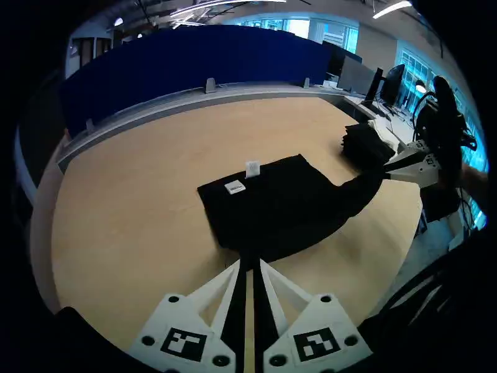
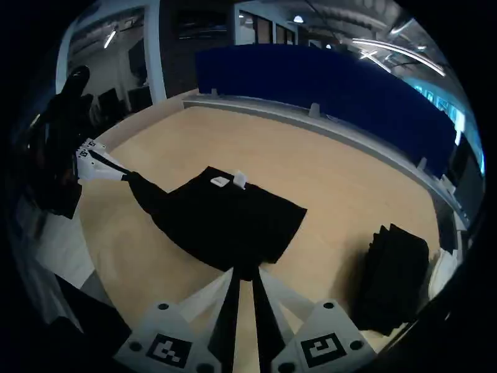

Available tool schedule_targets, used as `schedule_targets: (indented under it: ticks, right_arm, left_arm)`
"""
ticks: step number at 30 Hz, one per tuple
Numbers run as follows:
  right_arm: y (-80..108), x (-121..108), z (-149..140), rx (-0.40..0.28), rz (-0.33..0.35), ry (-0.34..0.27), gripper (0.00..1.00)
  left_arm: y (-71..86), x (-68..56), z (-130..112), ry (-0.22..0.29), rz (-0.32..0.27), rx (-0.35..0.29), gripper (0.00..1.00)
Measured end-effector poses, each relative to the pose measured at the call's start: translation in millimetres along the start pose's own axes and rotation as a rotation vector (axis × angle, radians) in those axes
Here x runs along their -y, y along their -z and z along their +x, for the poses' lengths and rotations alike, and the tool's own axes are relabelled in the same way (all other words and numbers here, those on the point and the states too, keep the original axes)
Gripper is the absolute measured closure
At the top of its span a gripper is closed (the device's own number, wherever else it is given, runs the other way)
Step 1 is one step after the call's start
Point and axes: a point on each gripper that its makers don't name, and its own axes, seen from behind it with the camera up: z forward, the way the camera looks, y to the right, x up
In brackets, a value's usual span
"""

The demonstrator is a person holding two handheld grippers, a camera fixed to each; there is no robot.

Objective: Fold towel

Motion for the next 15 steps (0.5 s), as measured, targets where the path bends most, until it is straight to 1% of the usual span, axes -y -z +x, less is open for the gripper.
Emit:
schedule_targets:
  ticks: [5, 8, 15]
  right_arm:
    - [-5.2, -7, 5, 0.004, -0.001, 0.011, 0.86]
    - [-10.8, -13, 9, 0.006, -0.001, 0.016, 0.86]
    - [-30.9, -30, 20, 0.011, -0.007, 0.025, 0.86]
  left_arm:
    - [-5.7, 4.7, 6, 0.007, 0.006, -0.004, 0.93]
    - [-11.6, 8.4, 10, 0.000, 0.011, -0.003, 0.93]
    - [-28.3, 20.9, 27, -0.014, 0.026, -0.015, 0.93]
